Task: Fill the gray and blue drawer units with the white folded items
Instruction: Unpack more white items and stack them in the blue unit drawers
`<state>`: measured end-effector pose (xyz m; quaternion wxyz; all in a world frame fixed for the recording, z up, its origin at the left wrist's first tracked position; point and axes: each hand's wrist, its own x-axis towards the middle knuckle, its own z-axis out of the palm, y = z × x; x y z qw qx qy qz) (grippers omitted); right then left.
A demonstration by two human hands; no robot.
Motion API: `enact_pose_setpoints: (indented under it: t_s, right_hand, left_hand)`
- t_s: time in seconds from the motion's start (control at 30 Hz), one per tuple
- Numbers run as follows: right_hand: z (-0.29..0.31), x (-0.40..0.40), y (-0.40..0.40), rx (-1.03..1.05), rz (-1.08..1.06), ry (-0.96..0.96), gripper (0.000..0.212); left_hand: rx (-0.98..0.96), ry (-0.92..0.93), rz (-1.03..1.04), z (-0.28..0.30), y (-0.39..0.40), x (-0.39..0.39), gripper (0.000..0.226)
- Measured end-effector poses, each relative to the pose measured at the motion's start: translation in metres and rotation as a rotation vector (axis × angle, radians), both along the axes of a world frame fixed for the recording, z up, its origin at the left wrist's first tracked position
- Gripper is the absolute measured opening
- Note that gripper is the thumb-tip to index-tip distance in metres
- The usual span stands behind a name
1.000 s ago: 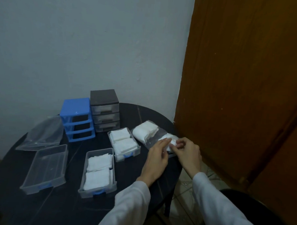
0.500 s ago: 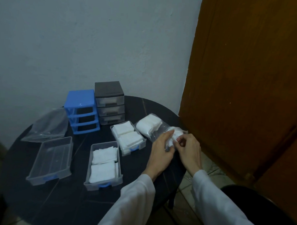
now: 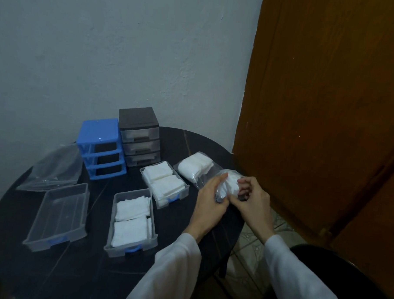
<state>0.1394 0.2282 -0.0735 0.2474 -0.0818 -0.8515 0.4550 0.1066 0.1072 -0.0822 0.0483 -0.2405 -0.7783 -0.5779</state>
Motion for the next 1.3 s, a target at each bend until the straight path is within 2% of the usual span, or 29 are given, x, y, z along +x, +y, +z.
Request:
enact_pose_setpoints:
  t_s: [0.2, 0.53, 0.87, 1.17, 1.3]
  right_hand:
    - [0.003, -0.005, -0.002, 0.05, -0.112, -0.092, 0.029]
    - [0.007, -0.011, 0.002, 0.198, -0.069, -0.074, 0.013]
    - [0.022, -0.002, 0.014, 0.23, 0.012, -0.049, 0.025]
    - [0.043, 0.027, 0.036, 0.22, 0.054, -0.013, 0.017]
    - [0.048, 0.032, 0.037, 0.192, 0.068, -0.022, 0.021]
  left_hand:
    - [0.018, -0.021, -0.022, 0.0, 0.0, 0.0, 0.053]
    - [-0.016, -0.05, -0.035, 0.003, -0.001, 0.003, 0.056]
    - [-0.056, -0.054, -0.025, 0.002, 0.0, 0.002, 0.059]
    - [-0.097, -0.003, -0.081, 0.009, -0.001, 0.008, 0.06]
    - [-0.073, 0.009, -0.07, 0.014, -0.001, 0.014, 0.059]
